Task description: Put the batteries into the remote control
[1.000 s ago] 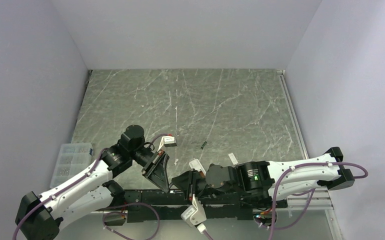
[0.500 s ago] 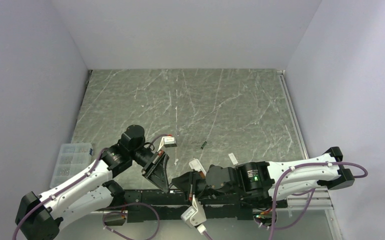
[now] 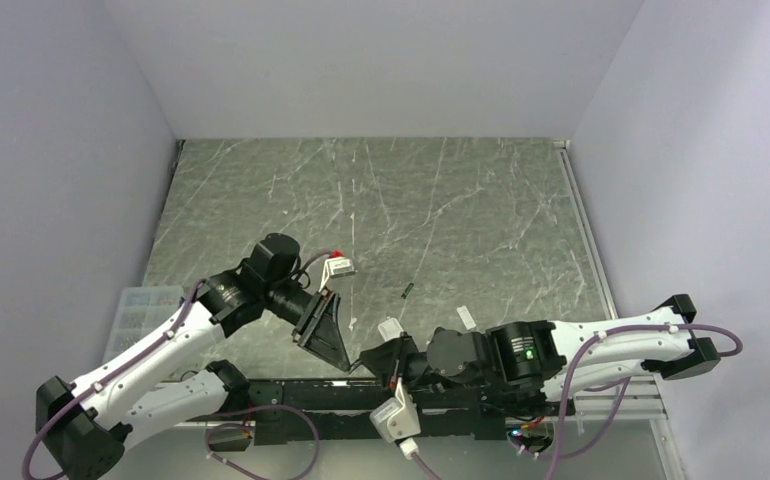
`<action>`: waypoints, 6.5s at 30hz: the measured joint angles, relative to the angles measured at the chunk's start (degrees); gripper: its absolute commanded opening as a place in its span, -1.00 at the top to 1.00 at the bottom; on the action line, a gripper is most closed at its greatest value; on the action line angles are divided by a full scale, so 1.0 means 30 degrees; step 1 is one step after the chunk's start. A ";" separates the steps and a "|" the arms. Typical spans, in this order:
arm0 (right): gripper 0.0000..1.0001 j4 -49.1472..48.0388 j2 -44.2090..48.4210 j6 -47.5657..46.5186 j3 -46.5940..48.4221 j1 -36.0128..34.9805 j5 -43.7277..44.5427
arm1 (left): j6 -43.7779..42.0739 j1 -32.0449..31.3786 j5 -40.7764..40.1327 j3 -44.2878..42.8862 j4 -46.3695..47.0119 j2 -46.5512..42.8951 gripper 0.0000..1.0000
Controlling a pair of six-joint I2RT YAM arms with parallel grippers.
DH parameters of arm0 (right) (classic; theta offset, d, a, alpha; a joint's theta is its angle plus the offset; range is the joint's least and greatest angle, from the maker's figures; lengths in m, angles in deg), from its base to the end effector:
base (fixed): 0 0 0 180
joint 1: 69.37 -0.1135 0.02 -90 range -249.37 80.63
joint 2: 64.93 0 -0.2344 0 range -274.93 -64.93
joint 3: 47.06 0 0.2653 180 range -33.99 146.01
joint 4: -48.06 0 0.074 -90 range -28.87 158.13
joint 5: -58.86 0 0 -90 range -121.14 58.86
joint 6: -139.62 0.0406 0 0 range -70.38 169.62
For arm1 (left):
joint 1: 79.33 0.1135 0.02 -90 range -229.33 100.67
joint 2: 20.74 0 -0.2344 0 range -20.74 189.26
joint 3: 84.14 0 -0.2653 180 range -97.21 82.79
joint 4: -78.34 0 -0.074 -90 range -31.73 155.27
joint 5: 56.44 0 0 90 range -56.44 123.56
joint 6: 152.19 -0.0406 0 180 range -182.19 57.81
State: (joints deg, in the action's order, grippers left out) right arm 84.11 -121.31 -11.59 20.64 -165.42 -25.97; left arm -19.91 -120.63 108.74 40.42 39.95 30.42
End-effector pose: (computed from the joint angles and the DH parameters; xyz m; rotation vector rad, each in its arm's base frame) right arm -0.0232 0.2533 0.3129 -1.9613 0.4537 0.2991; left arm 0.1299 -0.1664 0.2686 -0.8360 -2.0982 1.9393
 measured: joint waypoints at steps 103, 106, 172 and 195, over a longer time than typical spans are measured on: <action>1.00 0.4153 -0.7227 3.4702 -0.3730 1.1941 -0.4240 | 0.3177 -0.1661 -1.7529 0.0984 0.6754 1.2830 0.21; 1.00 0.4153 -0.7242 3.4935 -0.3730 1.1941 -0.4197 | 0.3220 -0.1945 -1.8068 0.1537 0.5821 1.1985 0.20; 1.00 0.3402 -0.7898 3.4898 -0.3883 1.1919 -0.4240 | 0.2062 -0.0670 -1.6262 0.0364 0.9202 1.4600 0.25; 1.00 0.2878 -0.9063 3.4323 -0.3293 1.1883 -0.4422 | 0.1144 -0.1348 -1.6087 0.0918 1.2036 1.5023 0.30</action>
State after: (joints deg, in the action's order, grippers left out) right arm 92.74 -148.50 91.38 10.76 -129.77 -39.24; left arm -16.48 -124.67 60.48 43.17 76.06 75.49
